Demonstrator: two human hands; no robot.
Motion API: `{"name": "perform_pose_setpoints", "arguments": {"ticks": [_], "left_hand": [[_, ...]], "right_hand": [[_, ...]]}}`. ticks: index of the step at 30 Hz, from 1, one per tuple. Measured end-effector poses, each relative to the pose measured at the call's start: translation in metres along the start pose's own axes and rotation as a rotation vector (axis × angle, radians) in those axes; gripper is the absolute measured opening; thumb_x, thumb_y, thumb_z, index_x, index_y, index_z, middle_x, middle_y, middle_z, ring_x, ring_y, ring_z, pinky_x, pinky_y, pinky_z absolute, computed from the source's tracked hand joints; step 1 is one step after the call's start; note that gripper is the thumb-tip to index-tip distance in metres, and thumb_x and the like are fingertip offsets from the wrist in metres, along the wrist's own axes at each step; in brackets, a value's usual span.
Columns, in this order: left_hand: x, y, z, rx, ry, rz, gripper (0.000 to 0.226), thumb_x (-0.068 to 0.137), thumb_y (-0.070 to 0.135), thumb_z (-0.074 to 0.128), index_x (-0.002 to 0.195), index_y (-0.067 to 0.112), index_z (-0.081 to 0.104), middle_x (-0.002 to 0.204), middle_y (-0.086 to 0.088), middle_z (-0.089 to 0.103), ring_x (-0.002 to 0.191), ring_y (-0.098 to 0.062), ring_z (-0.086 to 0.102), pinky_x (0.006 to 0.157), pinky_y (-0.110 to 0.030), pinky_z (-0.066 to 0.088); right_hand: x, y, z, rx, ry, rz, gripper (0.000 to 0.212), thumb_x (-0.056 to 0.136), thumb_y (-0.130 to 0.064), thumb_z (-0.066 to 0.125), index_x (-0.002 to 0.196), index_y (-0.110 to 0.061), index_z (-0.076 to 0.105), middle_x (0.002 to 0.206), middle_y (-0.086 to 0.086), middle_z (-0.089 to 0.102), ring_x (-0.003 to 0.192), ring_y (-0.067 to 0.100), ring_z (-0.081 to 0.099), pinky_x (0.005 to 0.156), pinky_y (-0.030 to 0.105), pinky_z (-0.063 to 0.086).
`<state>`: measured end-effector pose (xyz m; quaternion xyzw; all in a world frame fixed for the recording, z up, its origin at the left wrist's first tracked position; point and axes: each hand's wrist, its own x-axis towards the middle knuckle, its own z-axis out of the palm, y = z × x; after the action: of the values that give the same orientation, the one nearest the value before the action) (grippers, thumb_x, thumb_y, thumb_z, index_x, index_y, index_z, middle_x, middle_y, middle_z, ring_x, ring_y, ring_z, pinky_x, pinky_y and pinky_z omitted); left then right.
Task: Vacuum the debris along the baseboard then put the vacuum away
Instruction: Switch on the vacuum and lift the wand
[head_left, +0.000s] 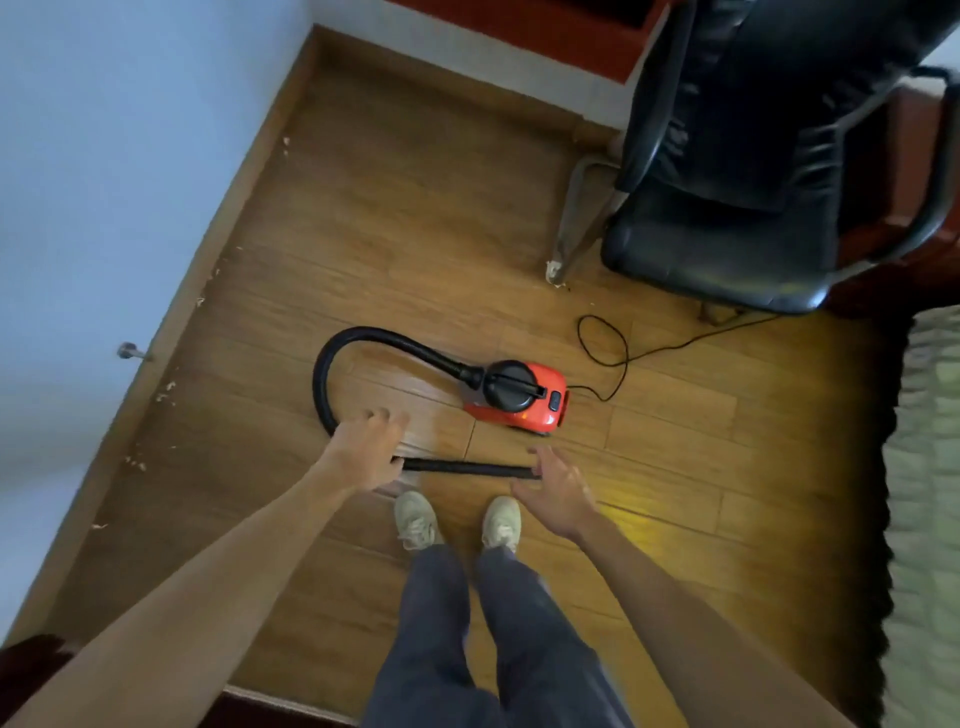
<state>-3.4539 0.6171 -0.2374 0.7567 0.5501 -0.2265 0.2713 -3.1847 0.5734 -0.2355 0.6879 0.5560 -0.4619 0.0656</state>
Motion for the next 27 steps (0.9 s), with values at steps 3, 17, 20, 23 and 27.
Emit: {"name": "perform_pose_setpoints", "arguments": {"ticks": [3, 17, 20, 23, 27], "left_hand": [[0.030, 0.001, 0.023, 0.058, -0.045, 0.038, 0.056, 0.094, 0.040, 0.055, 0.139, 0.015, 0.035, 0.129, -0.010, 0.053, 0.118, -0.029, 0.054, 0.083, -0.039, 0.054], [0.190, -0.009, 0.222, 0.158, -0.301, 0.071, 0.053, 0.093, 0.035, 0.056, 0.139, 0.017, 0.035, 0.134, -0.009, 0.049, 0.122, -0.028, 0.050, 0.092, -0.040, 0.050], [0.229, -0.012, 0.277, 0.193, -0.338, 0.103, 0.056, 0.090, 0.037, 0.059, 0.138, 0.017, 0.036, 0.129, -0.009, 0.052, 0.118, -0.029, 0.053, 0.087, -0.041, 0.051], [0.268, -0.019, 0.331, 0.222, -0.337, 0.139, 0.056, 0.091, 0.038, 0.060, 0.137, 0.017, 0.037, 0.127, -0.008, 0.053, 0.117, -0.028, 0.054, 0.080, -0.040, 0.050], [0.320, -0.036, 0.398, 0.229, -0.343, 0.142, 0.052, 0.091, 0.031, 0.060, 0.135, 0.015, 0.038, 0.126, -0.009, 0.053, 0.116, -0.029, 0.051, 0.077, -0.038, 0.052]], "right_hand": [[0.016, 0.016, 0.023, 0.129, -0.013, 0.107, 0.053, 0.088, -0.034, 0.064, 0.133, -0.014, 0.046, 0.115, 0.006, 0.057, 0.108, 0.021, 0.052, 0.086, 0.031, 0.043], [0.166, 0.122, 0.198, 0.848, 0.087, 0.698, 0.037, 0.089, -0.031, 0.066, 0.119, -0.013, 0.056, 0.099, 0.006, 0.063, 0.083, 0.021, 0.062, 0.068, 0.030, 0.054], [0.209, 0.144, 0.251, 1.087, 0.107, 0.894, 0.032, 0.088, -0.034, 0.064, 0.113, -0.016, 0.057, 0.088, 0.007, 0.065, 0.077, 0.022, 0.062, 0.069, 0.036, 0.053], [0.258, 0.160, 0.297, 1.216, 0.102, 1.013, 0.030, 0.092, -0.035, 0.060, 0.111, -0.012, 0.057, 0.080, 0.006, 0.061, 0.075, 0.023, 0.061, 0.062, 0.034, 0.049], [0.333, 0.183, 0.349, 1.382, 0.096, 1.111, 0.035, 0.092, -0.035, 0.060, 0.113, -0.008, 0.052, 0.073, 0.006, 0.055, 0.062, 0.017, 0.051, 0.065, 0.035, 0.052]]}}
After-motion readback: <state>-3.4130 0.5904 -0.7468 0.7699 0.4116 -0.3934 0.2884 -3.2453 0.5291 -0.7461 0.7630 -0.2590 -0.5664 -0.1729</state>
